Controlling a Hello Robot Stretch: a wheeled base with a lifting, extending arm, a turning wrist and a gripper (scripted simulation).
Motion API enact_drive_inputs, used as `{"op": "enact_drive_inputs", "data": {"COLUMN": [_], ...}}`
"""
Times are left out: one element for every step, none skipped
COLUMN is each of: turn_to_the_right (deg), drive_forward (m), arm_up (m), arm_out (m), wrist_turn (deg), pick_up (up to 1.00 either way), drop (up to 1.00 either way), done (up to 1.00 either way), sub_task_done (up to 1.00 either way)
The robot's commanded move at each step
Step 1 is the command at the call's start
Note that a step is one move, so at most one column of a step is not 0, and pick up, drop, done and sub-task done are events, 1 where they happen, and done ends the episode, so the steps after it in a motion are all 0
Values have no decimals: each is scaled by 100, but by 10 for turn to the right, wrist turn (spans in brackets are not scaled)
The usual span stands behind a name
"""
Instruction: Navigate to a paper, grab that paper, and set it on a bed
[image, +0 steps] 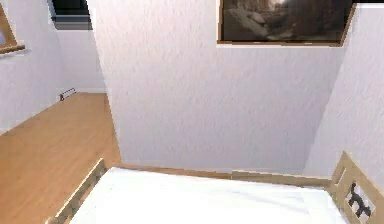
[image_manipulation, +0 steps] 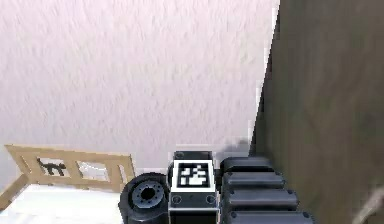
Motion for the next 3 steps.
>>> {"op": "enact_drive_inputs", "data": {"turn_to_the_right": [270, 30, -210], "drive_forward": [0, 0, 0], "arm_up": [0, 0, 0], "arm_out": [0, 0, 0], "wrist_turn": [0, 0, 0], "pick_up": [0, 0, 0], "drop": [0, 0, 0], "done": [0, 0, 0], "sub_task_done": [0, 0, 0]}}
